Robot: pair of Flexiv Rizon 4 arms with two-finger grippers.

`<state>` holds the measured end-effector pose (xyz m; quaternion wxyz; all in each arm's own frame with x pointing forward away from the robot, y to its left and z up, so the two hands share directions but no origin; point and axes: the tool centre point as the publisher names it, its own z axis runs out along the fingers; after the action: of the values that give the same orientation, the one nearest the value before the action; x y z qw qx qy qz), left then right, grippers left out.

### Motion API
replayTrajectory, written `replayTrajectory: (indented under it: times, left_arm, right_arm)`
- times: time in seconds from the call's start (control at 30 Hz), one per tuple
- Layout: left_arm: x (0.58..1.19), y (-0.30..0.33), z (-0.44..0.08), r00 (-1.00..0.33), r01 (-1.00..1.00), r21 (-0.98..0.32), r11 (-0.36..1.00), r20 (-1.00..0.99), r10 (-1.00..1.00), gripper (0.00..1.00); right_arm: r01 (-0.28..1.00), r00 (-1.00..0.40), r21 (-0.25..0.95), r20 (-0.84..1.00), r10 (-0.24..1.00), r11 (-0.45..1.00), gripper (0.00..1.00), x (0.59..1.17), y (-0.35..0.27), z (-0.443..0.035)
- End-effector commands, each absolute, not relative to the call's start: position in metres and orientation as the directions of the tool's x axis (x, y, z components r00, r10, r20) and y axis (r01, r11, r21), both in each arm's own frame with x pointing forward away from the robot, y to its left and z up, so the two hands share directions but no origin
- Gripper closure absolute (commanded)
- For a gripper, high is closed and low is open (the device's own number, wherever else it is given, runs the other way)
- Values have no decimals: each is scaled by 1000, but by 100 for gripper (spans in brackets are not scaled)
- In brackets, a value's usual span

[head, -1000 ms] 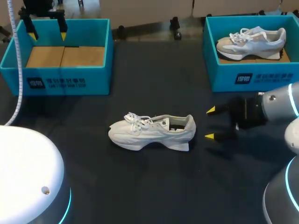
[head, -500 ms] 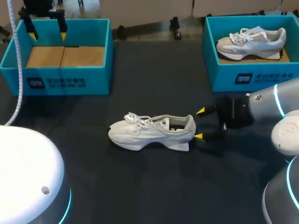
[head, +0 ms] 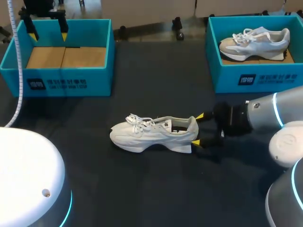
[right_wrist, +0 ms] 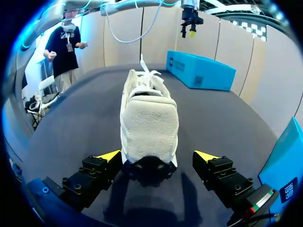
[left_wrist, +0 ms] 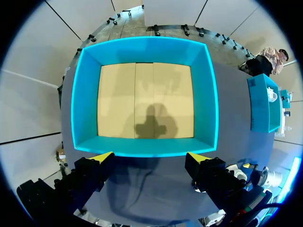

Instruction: Take the shoe out of the shoebox, open the shoe tongue, remove and reinsert the insole, then place the shoe into the shoebox

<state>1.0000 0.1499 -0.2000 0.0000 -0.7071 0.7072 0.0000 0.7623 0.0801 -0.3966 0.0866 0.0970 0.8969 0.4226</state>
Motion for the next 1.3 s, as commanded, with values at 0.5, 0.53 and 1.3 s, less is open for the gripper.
replayTrajectory:
  times: [0.5,0.53,1.3]
  left_arm:
    - [1000,150,-200,0,-1000,0,0,0,-1000,0]
    - [1000,150,-200,0,-1000,0,0,0,-1000,0]
    - [1000,150,-200,0,-1000,0,0,0,-1000,0]
  right_arm:
    - [98,-969,791,-64,240,605,0,767,106,-412]
    - [99,-969,792,-62,240,603,0,767,107,-413]
    - [93,-978,796,-40,206,598,100,767,107,-420]
